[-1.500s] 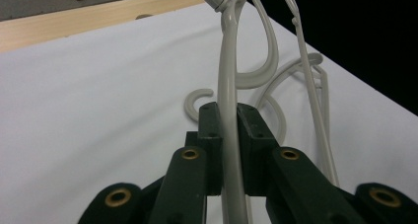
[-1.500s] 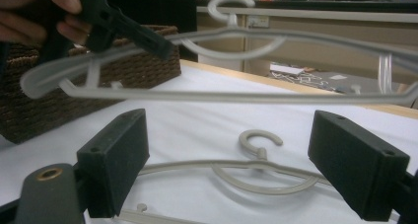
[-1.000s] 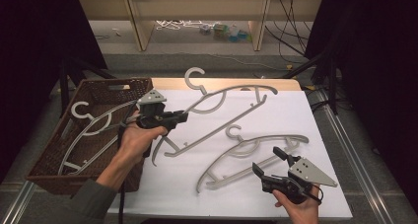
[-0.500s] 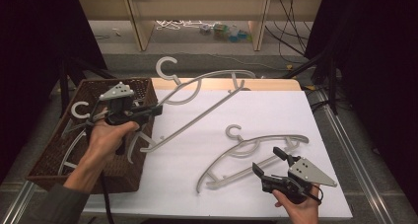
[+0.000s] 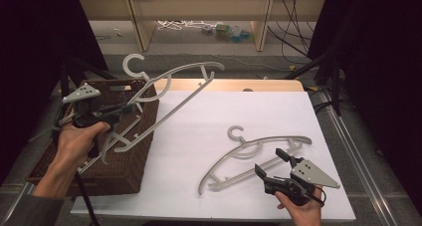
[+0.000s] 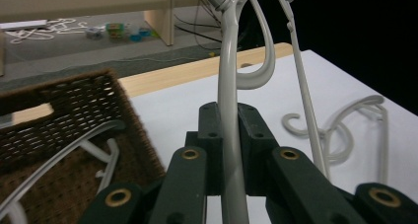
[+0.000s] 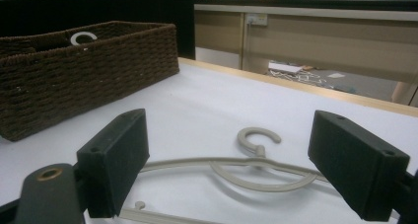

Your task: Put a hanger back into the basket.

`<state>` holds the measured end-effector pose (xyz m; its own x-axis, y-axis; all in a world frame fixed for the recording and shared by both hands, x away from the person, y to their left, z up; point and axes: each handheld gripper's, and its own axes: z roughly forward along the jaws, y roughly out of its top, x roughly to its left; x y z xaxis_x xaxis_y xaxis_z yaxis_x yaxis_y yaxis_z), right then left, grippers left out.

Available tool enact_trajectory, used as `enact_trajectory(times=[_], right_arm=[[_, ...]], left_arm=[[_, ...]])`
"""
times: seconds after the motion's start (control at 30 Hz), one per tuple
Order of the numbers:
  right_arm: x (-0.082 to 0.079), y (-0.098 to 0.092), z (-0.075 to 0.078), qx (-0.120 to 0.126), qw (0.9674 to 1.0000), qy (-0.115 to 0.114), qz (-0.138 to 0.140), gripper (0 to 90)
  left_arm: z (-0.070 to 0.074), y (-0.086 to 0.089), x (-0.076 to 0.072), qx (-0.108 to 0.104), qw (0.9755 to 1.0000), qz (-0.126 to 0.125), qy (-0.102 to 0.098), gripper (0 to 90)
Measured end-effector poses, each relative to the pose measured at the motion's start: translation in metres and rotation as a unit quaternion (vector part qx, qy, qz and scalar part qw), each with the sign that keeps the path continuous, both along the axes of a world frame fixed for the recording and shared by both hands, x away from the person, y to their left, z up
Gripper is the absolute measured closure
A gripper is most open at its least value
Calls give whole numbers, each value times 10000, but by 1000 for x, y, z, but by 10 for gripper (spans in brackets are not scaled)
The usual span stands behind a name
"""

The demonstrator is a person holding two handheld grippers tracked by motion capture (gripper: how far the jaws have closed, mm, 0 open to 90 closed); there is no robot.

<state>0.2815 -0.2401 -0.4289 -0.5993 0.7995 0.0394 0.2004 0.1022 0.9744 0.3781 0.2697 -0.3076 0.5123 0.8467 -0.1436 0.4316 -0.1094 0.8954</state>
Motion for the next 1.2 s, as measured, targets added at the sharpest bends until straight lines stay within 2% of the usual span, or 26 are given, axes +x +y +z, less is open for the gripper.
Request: enact_trajectory(times=[0.03, 0.07, 0.4, 0.5, 0.73, 0.97, 1.2], right_arm=[[1, 0, 0, -14, 10000, -69, -64, 165], [0, 0, 0, -21, 10000, -11, -54, 165], [1, 1, -1, 30, 10000, -28, -31, 165], [1, 2, -2, 37, 10000, -20, -32, 165], [1, 2, -2, 44, 10000, -15, -32, 165], [1, 2, -2, 45, 10000, -28, -44, 165], [1, 1, -2, 38, 10000, 3, -40, 165]], left_arm=[[-1, 5, -1, 8, 10000, 58, -6, 820], [-2, 9, -1, 8, 9999, 119, -3, 820], [-12, 47, -3, 54, 9986, 515, 47, 820], [-14, 55, -4, 132, 9981, 604, 36, 820], [-17, 72, -3, 119, 9968, 791, 50, 820], [-22, 85, -2, 210, 9953, 939, 44, 820], [-27, 104, -1, 330, 9931, 1119, 64, 820]])
